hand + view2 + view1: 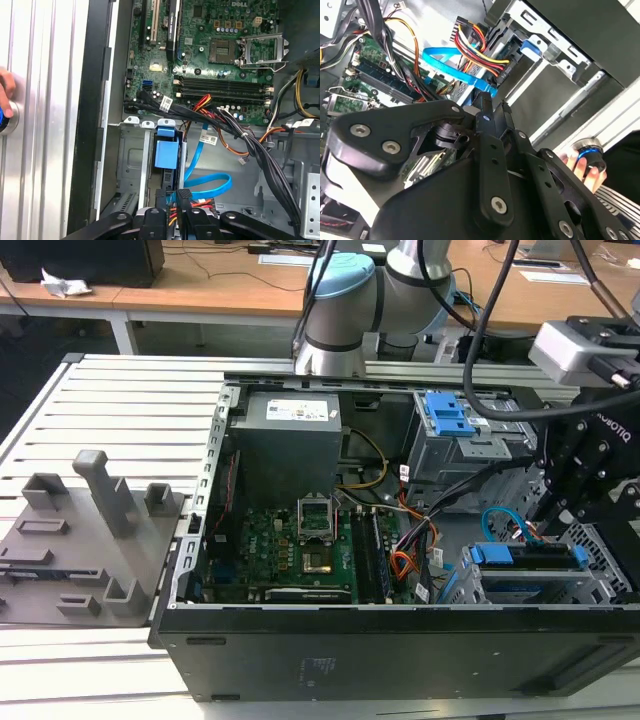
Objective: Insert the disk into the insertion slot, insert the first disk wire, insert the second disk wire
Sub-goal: 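Insert the second disk wire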
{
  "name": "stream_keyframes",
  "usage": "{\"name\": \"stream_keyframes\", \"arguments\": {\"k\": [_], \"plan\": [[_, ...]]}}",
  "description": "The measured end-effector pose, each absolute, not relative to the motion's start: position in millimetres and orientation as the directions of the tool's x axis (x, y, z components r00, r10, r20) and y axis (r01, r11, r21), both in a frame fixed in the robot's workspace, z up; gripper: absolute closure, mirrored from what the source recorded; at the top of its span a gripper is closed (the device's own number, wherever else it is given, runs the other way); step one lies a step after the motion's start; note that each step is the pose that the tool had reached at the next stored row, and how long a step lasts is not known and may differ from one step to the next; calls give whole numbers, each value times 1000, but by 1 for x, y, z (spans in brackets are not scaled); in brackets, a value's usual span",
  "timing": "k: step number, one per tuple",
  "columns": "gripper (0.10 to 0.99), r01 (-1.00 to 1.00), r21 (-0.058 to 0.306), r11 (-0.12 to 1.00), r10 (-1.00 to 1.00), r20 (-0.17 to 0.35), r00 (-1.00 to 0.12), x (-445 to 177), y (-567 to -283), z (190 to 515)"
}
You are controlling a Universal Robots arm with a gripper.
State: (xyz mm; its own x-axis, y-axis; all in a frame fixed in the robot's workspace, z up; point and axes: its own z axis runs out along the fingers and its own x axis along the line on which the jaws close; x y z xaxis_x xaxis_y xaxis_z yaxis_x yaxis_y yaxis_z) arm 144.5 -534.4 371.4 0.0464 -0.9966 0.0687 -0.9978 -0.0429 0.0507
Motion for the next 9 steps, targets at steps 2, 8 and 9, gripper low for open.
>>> {"name": "stream_keyframes", "arguments": {"k": [2,8,9], "plan": [[855,-998,51,-43,-997,69,46,145,-534,376],[867,-998,51,-43,-997,68,46,145,-534,378],[980,-998,51,-43,-997,69,46,145,-534,378]]}}
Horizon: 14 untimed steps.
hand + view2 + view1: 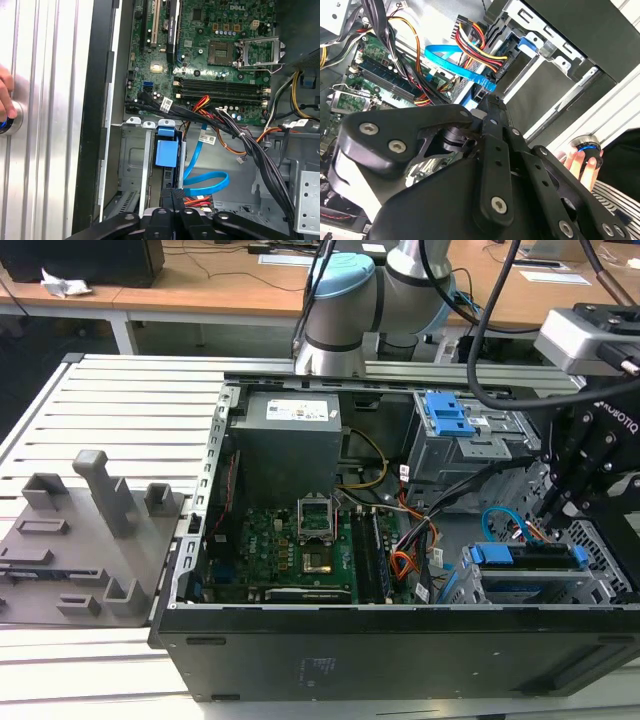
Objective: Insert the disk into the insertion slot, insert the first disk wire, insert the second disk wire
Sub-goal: 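Insert the second disk wire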
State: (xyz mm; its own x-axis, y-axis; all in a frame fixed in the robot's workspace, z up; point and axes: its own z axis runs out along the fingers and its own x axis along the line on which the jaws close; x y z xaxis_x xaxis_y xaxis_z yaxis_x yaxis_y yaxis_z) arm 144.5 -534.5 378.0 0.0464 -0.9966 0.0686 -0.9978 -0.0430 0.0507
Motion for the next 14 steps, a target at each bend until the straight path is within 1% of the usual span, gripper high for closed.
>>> {"name": "stream_keyframes", "arguments": {"k": [7,8,9,10,12,14], "plan": [[973,-998,51,-43,-997,69,46,145,-534,378],[914,-998,51,-43,-997,69,46,145,-534,378],[914,-998,51,-43,-997,69,46,145,-534,379],[847,-998,51,-43,-997,69,46,145,-534,379],[847,-997,51,-52,-996,69,55,144,-534,378],[847,-990,51,-129,-989,68,132,144,-534,375]]}}
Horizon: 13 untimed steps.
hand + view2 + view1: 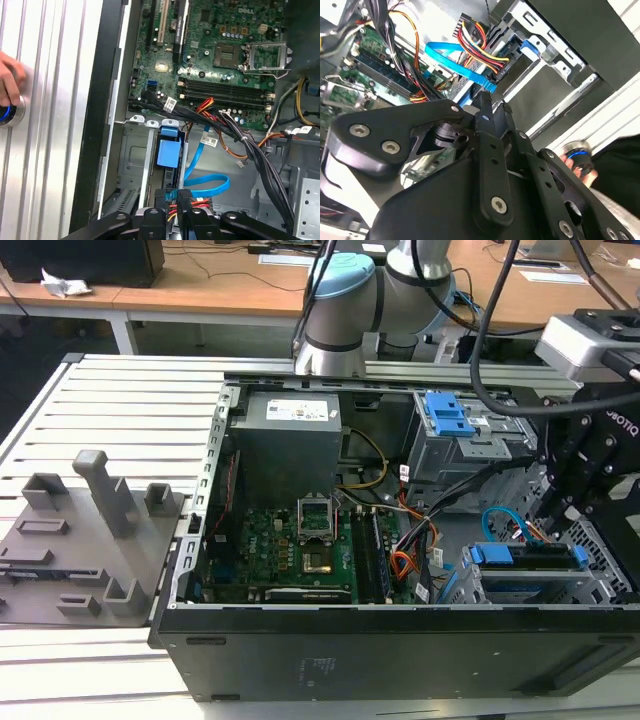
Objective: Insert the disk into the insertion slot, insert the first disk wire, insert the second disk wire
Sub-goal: 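Insert the second disk wire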
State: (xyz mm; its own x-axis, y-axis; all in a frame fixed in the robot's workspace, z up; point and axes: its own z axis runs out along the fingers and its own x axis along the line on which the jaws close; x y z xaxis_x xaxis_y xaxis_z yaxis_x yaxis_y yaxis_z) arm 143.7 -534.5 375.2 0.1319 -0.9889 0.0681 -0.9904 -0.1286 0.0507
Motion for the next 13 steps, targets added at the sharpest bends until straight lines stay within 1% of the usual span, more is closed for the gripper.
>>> {"name": "stream_keyframes", "arguments": {"k": [2,7,13], "plan": [[847,-987,51,-153,-985,68,156,143,-535,372],[847,-986,51,-158,-985,68,161,142,-537,356],[847,-991,51,-124,-990,68,127,142,-537,346]]}}
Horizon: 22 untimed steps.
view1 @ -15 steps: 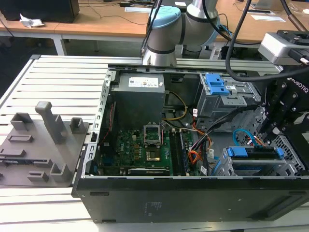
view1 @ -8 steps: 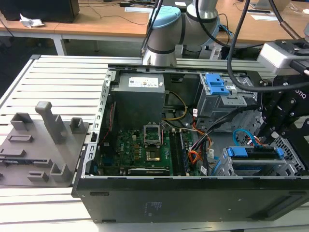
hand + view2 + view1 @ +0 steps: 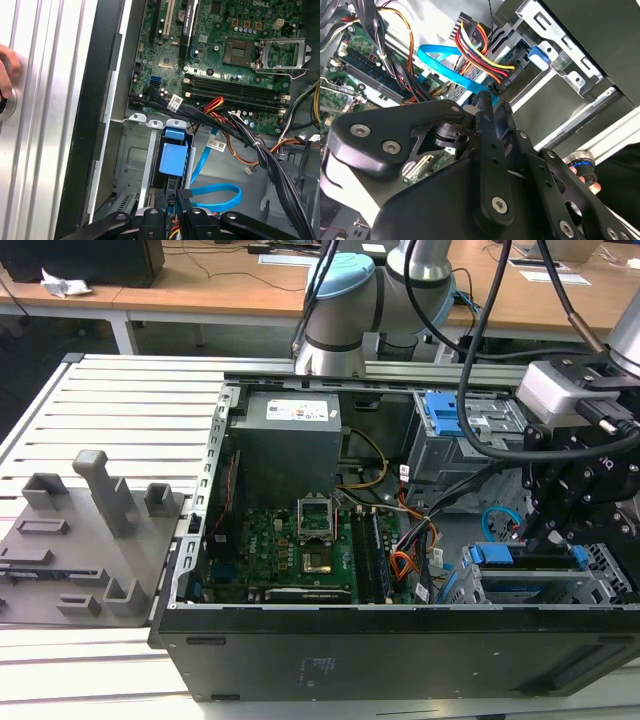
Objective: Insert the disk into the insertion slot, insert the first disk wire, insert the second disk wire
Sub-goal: 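Insert the second disk wire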
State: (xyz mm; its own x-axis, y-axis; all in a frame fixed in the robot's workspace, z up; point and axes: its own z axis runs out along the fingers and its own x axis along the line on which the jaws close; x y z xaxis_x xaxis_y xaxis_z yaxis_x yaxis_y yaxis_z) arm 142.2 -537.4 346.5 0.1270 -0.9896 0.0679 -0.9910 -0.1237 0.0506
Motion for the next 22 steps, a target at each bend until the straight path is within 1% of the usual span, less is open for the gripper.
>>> {"name": "stream_keyframes", "arguments": {"k": [13,14,15,22], "plan": [[847,-992,51,-117,-990,68,120,142,-537,339],[859,-992,51,-117,-990,68,120,142,-537,339],[925,-992,51,-117,-990,68,120,142,-537,338],[925,-992,51,-117,-990,68,120,142,-537,338]]}}
